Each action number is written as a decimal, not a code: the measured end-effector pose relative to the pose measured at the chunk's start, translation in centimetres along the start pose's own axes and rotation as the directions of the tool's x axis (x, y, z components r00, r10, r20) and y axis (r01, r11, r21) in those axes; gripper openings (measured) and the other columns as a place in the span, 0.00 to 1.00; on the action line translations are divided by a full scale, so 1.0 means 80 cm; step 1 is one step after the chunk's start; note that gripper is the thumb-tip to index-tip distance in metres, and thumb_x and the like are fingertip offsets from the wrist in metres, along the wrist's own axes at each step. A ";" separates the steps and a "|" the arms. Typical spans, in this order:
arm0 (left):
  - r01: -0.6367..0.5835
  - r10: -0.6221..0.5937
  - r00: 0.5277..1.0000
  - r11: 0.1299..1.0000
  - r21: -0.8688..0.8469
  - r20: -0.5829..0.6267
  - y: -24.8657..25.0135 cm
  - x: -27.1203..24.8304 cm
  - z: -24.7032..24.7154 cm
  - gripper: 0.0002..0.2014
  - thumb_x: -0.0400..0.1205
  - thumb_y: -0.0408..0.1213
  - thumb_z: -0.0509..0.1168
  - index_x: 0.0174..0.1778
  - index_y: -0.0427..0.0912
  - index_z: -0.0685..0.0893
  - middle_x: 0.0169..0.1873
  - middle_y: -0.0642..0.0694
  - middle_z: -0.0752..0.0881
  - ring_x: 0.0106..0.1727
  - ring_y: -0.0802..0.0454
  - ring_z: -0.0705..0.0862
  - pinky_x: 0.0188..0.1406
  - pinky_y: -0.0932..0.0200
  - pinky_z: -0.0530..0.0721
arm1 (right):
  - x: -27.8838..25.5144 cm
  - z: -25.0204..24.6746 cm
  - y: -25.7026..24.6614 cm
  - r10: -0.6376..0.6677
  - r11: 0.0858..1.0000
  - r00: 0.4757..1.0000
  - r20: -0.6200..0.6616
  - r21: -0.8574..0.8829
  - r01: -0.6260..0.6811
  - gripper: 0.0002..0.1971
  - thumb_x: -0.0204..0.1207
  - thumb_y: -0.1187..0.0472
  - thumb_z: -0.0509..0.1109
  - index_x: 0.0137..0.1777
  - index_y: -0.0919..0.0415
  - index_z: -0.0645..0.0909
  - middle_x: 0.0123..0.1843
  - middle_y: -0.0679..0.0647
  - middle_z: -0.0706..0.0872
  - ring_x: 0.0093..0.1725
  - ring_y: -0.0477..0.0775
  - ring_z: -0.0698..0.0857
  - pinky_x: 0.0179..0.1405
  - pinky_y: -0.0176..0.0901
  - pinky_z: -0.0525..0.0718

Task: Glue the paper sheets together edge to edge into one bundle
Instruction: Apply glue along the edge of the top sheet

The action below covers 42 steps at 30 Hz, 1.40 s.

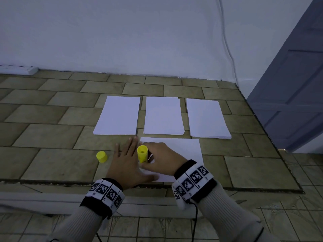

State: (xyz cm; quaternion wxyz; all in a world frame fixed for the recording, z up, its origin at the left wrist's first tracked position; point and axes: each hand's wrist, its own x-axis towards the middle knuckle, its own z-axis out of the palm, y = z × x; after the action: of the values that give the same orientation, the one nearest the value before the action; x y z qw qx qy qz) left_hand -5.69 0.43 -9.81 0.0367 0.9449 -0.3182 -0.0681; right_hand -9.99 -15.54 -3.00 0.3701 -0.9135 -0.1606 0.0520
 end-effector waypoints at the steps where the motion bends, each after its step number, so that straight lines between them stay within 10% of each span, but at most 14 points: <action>1: 0.018 -0.018 1.000 1.000 0.000 0.012 0.000 0.000 0.001 0.69 0.56 0.90 0.37 0.87 0.44 0.49 0.86 0.44 0.44 0.86 0.47 0.39 0.80 0.31 0.37 | 0.006 -0.005 0.002 -0.008 1.000 1.000 -0.007 -0.007 0.008 0.09 0.72 0.63 0.74 0.48 0.63 0.78 0.47 0.59 0.85 0.44 0.57 0.83 0.48 0.56 0.83; 19: 0.054 -0.053 0.998 0.998 -0.018 0.024 0.001 -0.004 -0.007 0.72 0.51 0.91 0.32 0.86 0.43 0.40 0.85 0.46 0.36 0.85 0.50 0.34 0.81 0.35 0.33 | -0.009 -0.053 0.039 0.185 0.973 0.973 -0.137 0.161 -0.163 0.06 0.69 0.66 0.76 0.40 0.64 0.81 0.44 0.55 0.89 0.45 0.51 0.86 0.46 0.38 0.84; 42: 0.059 -0.060 0.997 0.998 0.012 0.042 0.002 -0.004 -0.008 0.72 0.52 0.90 0.30 0.86 0.43 0.39 0.85 0.46 0.34 0.84 0.49 0.31 0.80 0.35 0.32 | -0.030 -0.067 0.062 0.151 0.985 0.980 -0.128 0.103 -0.139 0.05 0.71 0.67 0.75 0.43 0.65 0.82 0.46 0.58 0.88 0.47 0.54 0.87 0.50 0.54 0.87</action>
State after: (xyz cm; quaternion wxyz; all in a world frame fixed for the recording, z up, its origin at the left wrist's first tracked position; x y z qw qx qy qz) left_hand -5.97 0.49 -9.13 0.0230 0.9525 -0.2910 -0.0874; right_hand -9.88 -23.19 -2.65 0.4179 -0.9058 -0.0654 0.0242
